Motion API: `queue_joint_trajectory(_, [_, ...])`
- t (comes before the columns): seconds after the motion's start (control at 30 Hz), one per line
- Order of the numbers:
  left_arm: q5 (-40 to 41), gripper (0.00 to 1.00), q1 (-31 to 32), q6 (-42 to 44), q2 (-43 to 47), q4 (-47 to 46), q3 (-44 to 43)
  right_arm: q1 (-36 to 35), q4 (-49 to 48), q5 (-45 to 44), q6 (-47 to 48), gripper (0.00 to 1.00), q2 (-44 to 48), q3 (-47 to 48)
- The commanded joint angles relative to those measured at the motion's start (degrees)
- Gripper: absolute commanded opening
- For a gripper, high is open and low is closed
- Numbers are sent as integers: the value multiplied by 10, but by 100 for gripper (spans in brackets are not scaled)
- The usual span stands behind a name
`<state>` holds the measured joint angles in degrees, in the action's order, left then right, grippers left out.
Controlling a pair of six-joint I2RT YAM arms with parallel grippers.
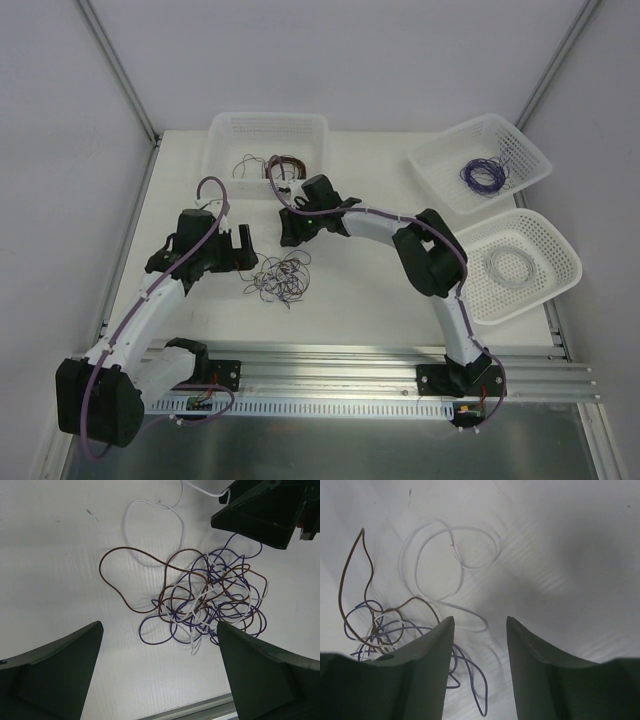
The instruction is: Untangle the cables
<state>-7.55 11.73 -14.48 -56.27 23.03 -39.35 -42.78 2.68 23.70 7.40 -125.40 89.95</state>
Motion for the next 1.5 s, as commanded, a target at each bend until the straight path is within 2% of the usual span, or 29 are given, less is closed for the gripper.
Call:
queue_joint_trajectory(0.0, [-19,99,-10,-8,-4,-3,-5,-5,-45,27,-21,46,-15,40])
queue_joint_trajectory(0.03, [-20,99,-10,-8,-4,-3,-5,-6,-46,27,-23,36,-18,42])
queue_joint_trajectory(0.1, [-20,99,-11,-7,-5,-3,-5,-5,-48,21,-20,24,-15,38])
queue_joint_trajectory(0.13, [-21,99,-12,-7,-5,-3,-5,-5,-50,18,-18,12,-3,34])
queue_joint_trajectory(0.2, [-23,99,-13,-7,-4,-3,-5,-5,-44,6,-4,2,17,18])
queue_joint_trajectory(0.23, [-23,99,-13,-6,-4,-3,-5,-5,-39,2,2,1,40,14])
queue_joint_trajectory(0.5, [-36,99,-21,-6,-5,-4,-6,-5,52,-64,67,1,188,-5])
queue_joint_trajectory(0.73, [-42,99,-29,-5,-2,-4,-7,-5,125,-102,82,1,312,21])
queue_joint_trajectory(0.87, [-45,99,-32,-5,-3,-3,-7,-7,182,-128,89,1,364,59])
queue_joint_trajectory(1.03, [-50,99,-34,-5,-2,-4,-7,-7,278,-152,97,1,402,168])
queue_joint_trajectory(1.23, [-53,99,-38,-5,0,-4,-8,-7,311,-167,93,1,447,246])
queue_joint_trajectory(1.3, [-55,99,-38,-5,1,-4,-6,-7,319,-201,110,1,464,252])
queue_joint_trajectory(1.47, [-58,99,-38,-5,1,-4,-8,8,324,-321,129,1,510,191])
